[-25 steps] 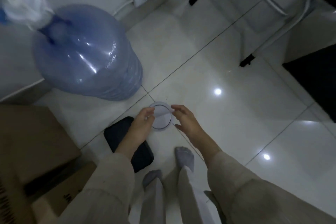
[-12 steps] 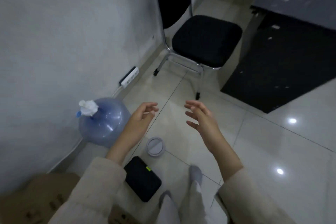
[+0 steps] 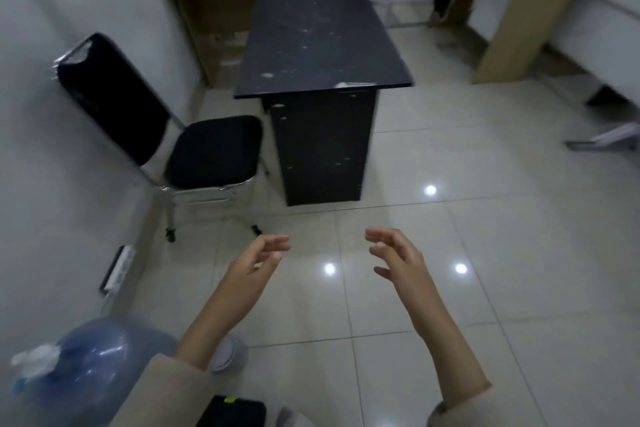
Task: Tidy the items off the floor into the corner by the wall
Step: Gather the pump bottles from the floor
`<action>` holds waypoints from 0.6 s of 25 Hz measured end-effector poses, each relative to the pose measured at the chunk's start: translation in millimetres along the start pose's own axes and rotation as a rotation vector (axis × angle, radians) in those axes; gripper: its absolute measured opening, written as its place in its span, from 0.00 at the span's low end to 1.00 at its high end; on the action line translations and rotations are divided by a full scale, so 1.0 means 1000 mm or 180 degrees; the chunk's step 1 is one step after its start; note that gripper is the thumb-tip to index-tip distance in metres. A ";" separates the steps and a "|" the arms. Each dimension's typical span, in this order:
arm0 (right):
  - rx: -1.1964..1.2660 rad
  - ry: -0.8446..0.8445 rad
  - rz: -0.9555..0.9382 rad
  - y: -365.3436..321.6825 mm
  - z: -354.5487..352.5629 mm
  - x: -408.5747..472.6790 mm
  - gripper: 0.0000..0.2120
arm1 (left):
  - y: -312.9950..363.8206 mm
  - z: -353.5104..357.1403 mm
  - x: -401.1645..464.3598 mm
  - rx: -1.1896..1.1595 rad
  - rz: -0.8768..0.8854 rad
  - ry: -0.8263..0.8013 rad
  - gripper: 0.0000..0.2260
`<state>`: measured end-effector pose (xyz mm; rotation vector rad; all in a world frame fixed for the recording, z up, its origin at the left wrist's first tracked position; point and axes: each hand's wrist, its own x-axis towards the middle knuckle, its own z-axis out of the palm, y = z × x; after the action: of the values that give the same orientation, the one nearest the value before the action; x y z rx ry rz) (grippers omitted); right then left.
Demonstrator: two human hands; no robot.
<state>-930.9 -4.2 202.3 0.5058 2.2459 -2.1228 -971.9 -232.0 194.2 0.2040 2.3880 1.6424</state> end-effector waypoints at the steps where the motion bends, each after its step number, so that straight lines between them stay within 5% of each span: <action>1: 0.0066 0.0182 0.0014 0.005 -0.026 -0.015 0.12 | 0.012 0.020 -0.002 0.0026 0.0090 -0.0144 0.09; 15: 0.0634 0.2662 0.0163 0.096 -0.321 -0.330 0.13 | 0.132 0.357 -0.137 0.0155 0.0967 -0.2098 0.13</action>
<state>-527.0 236.9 209.8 1.7067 2.2673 -2.4044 -745.8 103.3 210.8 0.9886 1.9437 1.3358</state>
